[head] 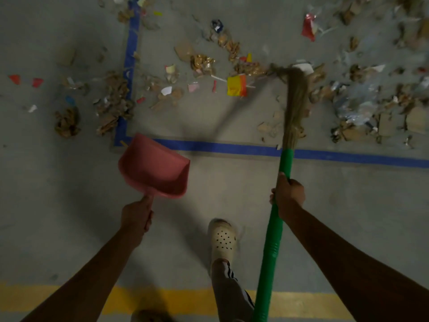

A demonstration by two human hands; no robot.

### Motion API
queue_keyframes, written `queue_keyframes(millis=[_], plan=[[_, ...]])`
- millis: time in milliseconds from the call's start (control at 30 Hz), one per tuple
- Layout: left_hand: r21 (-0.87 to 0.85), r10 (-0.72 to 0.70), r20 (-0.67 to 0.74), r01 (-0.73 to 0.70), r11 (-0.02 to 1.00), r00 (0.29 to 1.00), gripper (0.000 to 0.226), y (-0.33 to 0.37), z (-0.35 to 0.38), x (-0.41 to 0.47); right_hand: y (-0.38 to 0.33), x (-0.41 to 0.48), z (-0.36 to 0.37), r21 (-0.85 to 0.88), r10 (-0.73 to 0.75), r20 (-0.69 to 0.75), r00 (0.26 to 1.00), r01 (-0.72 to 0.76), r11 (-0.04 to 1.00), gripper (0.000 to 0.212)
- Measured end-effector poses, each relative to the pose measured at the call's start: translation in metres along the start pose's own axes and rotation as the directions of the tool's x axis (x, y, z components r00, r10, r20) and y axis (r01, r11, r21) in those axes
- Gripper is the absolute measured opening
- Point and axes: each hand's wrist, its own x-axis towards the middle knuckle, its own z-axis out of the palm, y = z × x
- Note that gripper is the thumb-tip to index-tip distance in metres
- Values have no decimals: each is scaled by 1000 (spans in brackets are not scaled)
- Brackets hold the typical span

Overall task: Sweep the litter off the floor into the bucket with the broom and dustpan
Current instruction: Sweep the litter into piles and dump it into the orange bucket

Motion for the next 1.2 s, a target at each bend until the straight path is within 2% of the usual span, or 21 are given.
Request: queue_keyframes(millis=[100,233,467,533,600,667,800,867,933,1000,1033,1100,1200], plan=[[26,12,-10,-11,1000,1000,58,17,5,-3,-18,-15,7,37,-35,51,998,33,999,31],[59,13,6,-13,998,1000,62,25,-8,4,-28,-44,31,2,-81,147,986,81,997,28],[107,-22,7,21,994,1000,72,0,-86,45,-20,-118,111,-158,-185,360,915,255,954,29],[103,-14,4,14,995,1000,73,-3,-119,56,-16,-145,142,-182,-214,423,880,314,932,28],[67,-25,-19,26,997,1000,60,-4,-158,67,-11,-174,178,-216,-233,490,840,376,901,28],[21,-45,-55,46,999,997,56,-6,-200,83,-4,-203,218,-259,-240,555,796,440,860,30],[-52,-83,-85,79,996,993,45,-7,-282,117,14,-252,305,-340,-263,687,677,621,706,40],[-58,-72,-91,67,996,993,45,-7,-314,131,20,-271,345,-356,-231,753,616,677,644,42],[-50,-65,-104,60,997,993,49,-7,-340,145,23,-283,381,-397,-164,791,589,699,595,41],[-47,-63,-120,57,997,991,51,-6,-357,158,25,-285,411,-444,-99,796,597,688,575,41],[-43,-61,-125,56,998,990,52,-4,-362,164,26,-281,423,-479,-74,778,623,666,573,43],[-38,-53,-130,48,998,990,53,2,-365,174,24,-265,434,-556,-35,704,709,581,594,47],[-56,-47,-130,40,998,990,50,13,-357,186,18,-232,425,-577,-24,510,860,362,732,49]])
